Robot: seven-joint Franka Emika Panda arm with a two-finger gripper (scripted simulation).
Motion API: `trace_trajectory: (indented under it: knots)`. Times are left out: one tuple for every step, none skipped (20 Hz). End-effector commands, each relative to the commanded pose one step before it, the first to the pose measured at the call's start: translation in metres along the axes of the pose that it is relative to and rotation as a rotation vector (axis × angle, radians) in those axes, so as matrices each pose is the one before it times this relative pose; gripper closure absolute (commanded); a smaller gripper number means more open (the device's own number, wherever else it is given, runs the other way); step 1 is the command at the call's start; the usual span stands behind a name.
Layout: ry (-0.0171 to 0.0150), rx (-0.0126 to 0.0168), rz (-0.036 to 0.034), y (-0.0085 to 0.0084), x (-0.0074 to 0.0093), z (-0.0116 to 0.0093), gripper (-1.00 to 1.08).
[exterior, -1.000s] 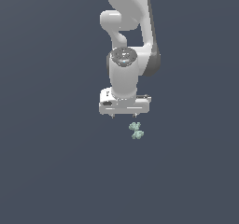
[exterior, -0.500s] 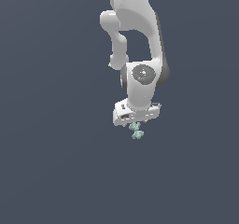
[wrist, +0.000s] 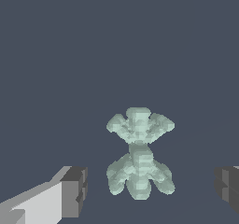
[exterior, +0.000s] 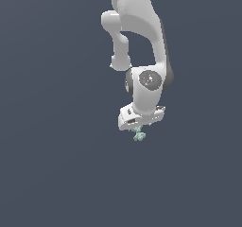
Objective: Pick up the object and move it to a goal position.
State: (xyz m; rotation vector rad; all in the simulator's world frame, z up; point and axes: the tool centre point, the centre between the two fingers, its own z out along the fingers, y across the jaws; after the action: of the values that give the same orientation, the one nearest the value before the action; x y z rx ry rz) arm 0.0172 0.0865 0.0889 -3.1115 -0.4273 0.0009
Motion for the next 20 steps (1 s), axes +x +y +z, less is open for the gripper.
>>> trace_trajectory:
  knots:
    - [-0.00046,-0.00011,-0.00041,-0.00002,-0.00024,0.00483,-0.92]
    - [0.0,0.0,0.0,0.00019,-0.00008,0.00357,-0.92]
    - [0.00016,-0.00016,-0.00095,-0.00039,-0.00004,0.00422,-0.92]
    - [0.00012,-0.00011,-0.00067,-0.00017,-0.00009,0.00501,-0.92]
    - [0.00011,-0.0001,-0.00067,-0.00014,-0.00013,0.00574,-0.92]
    - [0.00011,-0.0001,-0.00067,-0.00012,-0.00014,0.00604,-0.92]
    - [0.00012,-0.0001,-0.00067,-0.00016,-0.00009,0.00528,-0.92]
    - [0.0,0.0,0.0,0.00024,-0.00006,0.00454,-0.92]
    - [0.00012,-0.00012,-0.00067,-0.00023,0.00008,0.00363,-0.92]
    - [0.0,0.0,0.0,0.00017,0.00014,0.00289,-0.92]
    - [0.0001,-0.00013,-0.00046,-0.00016,0.00029,0.00198,-0.92]
    - [0.0,0.0,0.0,0.0001,0.00035,0.00124,-0.92]
    - [0.0,0.0,0.0,0.00007,0.00036,0.00052,-0.92]
    - [0.0,0.0,0.0,0.00002,0.00016,0.00008,-0.92]
    - [0.0,0.0,0.0,0.0,0.0,0.0,1.08]
    - [0.0,0.0,0.0,0.0,0.0,0.0,1.08]
    - [0.0,0.0,0.0,0.0,0.0,0.0,1.08]
    - [0.0,0.0,0.0,0.0,0.0,0.0,1.08]
    - [0.0,0.0,0.0,0.0,0.0,0.0,1.08]
    - [0.0,0.0,0.0,0.0,0.0,0.0,1.08]
